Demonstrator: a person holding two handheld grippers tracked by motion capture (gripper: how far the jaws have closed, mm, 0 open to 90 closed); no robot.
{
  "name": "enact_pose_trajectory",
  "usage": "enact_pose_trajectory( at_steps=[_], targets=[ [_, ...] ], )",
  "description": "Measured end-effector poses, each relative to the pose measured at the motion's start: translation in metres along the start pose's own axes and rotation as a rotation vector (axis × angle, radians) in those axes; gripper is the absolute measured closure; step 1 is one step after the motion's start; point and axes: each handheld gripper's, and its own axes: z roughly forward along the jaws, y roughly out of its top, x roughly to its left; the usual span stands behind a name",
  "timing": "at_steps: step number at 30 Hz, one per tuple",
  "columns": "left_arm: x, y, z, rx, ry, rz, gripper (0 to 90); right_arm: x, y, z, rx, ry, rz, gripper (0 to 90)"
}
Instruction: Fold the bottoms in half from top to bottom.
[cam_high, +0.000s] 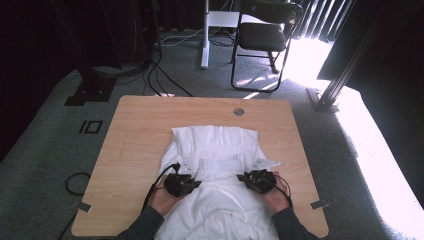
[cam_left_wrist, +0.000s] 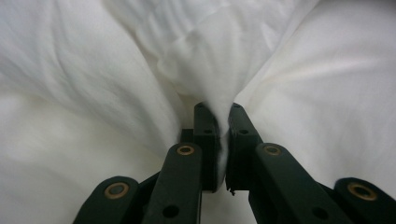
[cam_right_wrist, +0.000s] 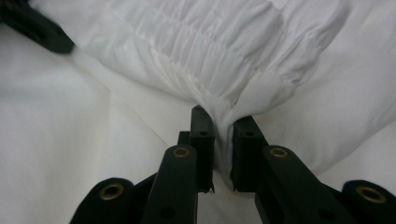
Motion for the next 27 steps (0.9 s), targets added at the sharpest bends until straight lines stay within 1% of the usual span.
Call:
enact_pose_trajectory(
  at_steps=[1,2,3,4,5,6,7,9,12,14,15,17,20,21,25,26,27],
  targets=[
    [0.0,0.0,0.0,0.0,0.0,0.0,86.7,0.0,0.0,0.0,0.0,0.0,0.0,81.9],
    [0.003,-0.007,0.007,0.013,0.006,-0.004,86.8,0.001,-0.014,0.014,0.038,0.02,0.031,81.8],
    [0.005,-0.009,0.008,-0.003,-0.002,-0.003,86.8,0.001,-0.014,0.014,0.038,0.02,0.031,81.8],
    [0.01,-0.008,0.008,-0.003,-0.011,-0.014,86.9,0.002,-0.015,0.016,0.029,0.019,0.042,81.8],
    [0.013,-0.007,0.008,0.0,0.002,-0.011,87.1,0.002,-0.013,0.017,0.029,0.017,0.06,81.7],
    [0.015,-0.005,0.008,0.005,0.026,0.014,87.0,0.003,-0.011,0.019,0.034,0.018,0.065,81.5],
    [0.018,-0.003,0.008,0.014,0.045,0.024,87.0,0.004,-0.01,0.021,0.037,0.019,0.066,81.3],
    [0.026,0.0,0.008,0.02,0.074,0.024,86.9,0.006,-0.005,0.026,0.036,0.016,0.073,81.0],
    [0.045,0.002,0.009,0.01,0.1,-0.006,86.8,0.006,0.004,0.038,0.029,0.008,0.073,81.0],
    [0.057,0.005,0.009,0.005,0.124,-0.041,86.6,0.004,0.012,0.048,0.023,0.012,0.076,80.9],
    [0.063,0.007,0.01,0.007,0.135,-0.052,86.5,0.002,0.017,0.053,0.023,0.009,0.071,80.9],
    [0.073,0.013,0.012,0.012,0.165,-0.074,86.2,-0.003,0.027,0.064,0.019,-0.006,0.052,80.9],
    [0.086,0.022,0.017,0.013,0.196,-0.098,85.9,-0.017,0.043,0.08,0.019,-0.017,0.063,80.9],
    [0.09,0.026,0.02,0.014,0.204,-0.101,85.9,-0.023,0.048,0.085,0.018,-0.024,0.06,80.9],
    [0.099,0.041,0.031,0.023,0.24,-0.095,85.5,-0.045,0.065,0.099,0.027,-0.055,0.092,80.8],
    [0.102,0.045,0.032,0.031,0.244,-0.088,85.3,-0.05,0.068,0.101,0.029,-0.063,0.098,80.9],
    [0.104,0.047,0.034,0.031,0.245,-0.091,85.0,-0.053,0.07,0.103,0.03,-0.067,0.109,80.9]
  ],
)
